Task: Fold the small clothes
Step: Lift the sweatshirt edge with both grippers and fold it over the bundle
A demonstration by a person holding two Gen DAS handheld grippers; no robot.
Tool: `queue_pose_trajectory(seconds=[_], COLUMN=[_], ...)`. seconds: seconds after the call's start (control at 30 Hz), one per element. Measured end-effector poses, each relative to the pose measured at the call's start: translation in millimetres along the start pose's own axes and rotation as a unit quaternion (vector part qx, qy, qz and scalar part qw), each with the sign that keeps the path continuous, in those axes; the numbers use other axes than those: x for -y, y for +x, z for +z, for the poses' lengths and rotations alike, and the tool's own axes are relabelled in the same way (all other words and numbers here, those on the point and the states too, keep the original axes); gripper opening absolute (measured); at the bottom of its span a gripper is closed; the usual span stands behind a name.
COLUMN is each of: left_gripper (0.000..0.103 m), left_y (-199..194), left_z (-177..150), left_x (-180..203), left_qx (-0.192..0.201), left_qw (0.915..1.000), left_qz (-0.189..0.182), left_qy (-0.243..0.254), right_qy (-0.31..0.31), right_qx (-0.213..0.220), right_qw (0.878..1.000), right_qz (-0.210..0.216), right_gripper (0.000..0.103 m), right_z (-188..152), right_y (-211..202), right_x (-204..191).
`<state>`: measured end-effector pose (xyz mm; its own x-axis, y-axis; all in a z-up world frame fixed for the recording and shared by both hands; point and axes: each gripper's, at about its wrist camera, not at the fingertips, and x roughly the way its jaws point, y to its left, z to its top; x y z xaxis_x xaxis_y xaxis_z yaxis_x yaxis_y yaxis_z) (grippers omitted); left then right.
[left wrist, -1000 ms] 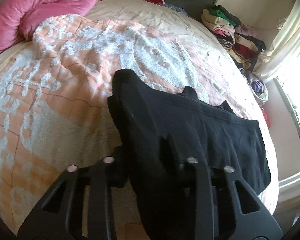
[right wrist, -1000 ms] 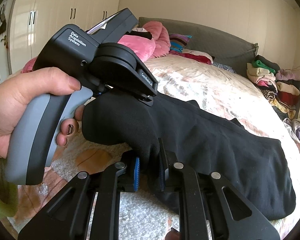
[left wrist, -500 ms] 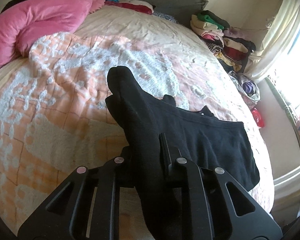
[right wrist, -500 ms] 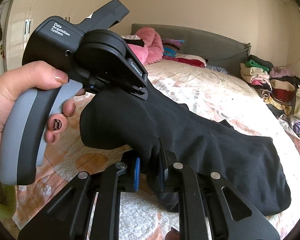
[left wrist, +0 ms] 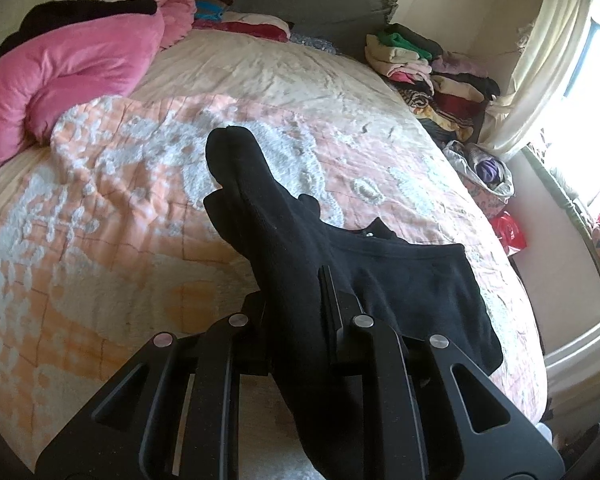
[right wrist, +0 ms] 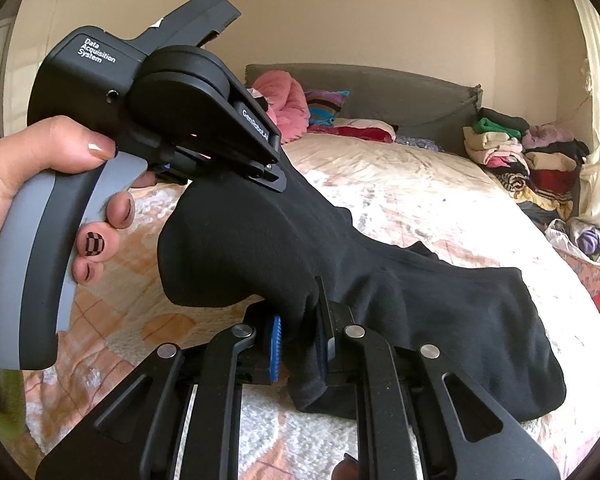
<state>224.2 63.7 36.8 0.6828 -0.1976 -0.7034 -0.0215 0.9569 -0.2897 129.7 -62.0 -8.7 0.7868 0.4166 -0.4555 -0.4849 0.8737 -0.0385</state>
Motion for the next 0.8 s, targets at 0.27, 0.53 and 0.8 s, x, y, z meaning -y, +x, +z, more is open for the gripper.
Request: queue_pose_trajectory(seconds=[0.27,0.53,0.8], left_gripper=[0.010,0.010,0.010], left_y=[-4,-7,-5], left_z=[1,2,3], left_x=[20,41,63], left_qx=[0.003,0.010,0.012], left_qw=[0.9999,0.9997,0.9993], left_qz=[0.007,0.011,0.009], left_qy=[0.011,0.021,0.035], right_qy=[0.019,0.042,0.060], right_qx=[0.009,0.017,0.023], right_qw=[1.000,0.999,0.998], right_qz=[-0.001,-0.002,-0.010], right_gripper=[0.012,0.012,0.012], right_z=[0,-1,-3], right_y=[-11,-22,-33], right_x=[17,35,48])
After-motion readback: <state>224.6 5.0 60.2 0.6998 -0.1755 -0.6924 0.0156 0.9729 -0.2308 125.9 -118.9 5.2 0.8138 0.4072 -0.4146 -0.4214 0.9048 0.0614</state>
